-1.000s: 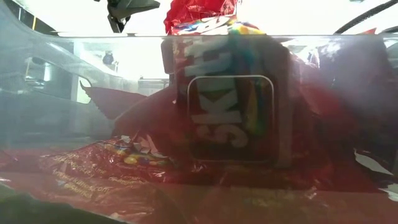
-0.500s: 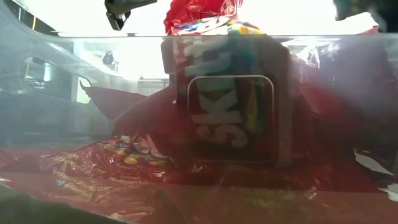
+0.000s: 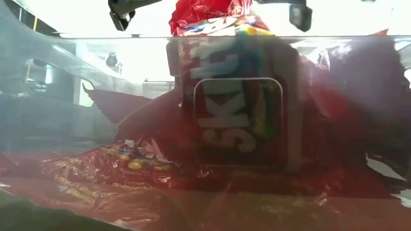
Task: Sort candy
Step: Put the white candy into the white bin
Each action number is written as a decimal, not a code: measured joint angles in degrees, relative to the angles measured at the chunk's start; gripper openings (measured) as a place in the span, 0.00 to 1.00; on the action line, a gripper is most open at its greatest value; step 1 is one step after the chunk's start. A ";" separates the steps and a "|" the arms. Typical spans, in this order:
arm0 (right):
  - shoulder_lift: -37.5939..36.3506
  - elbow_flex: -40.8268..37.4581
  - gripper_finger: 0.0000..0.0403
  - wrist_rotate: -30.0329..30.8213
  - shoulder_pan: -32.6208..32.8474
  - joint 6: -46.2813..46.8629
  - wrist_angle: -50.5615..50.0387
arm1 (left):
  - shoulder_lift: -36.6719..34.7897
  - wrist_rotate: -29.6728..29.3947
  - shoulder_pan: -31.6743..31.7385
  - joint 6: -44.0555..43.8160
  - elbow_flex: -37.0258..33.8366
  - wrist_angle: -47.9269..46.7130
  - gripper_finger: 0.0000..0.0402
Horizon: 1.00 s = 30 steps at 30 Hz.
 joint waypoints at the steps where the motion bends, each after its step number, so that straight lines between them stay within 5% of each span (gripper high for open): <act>1: 0.00 0.00 0.00 -0.03 -1.73 -3.20 3.11 | 0.00 -0.09 0.00 0.00 0.00 0.13 0.52; 9: 0.22 0.00 0.00 -7.52 -13.68 -16.83 19.30 | 0.00 -0.71 0.20 -0.06 0.00 1.58 0.52; 22: 0.26 0.02 0.00 -11.83 -17.45 -20.42 19.71 | 0.00 -1.77 0.20 0.00 0.00 2.94 0.52; 30: 1.45 0.02 0.00 -12.23 -27.77 -20.11 20.55 | 0.00 -1.80 0.20 -0.83 0.00 2.93 0.52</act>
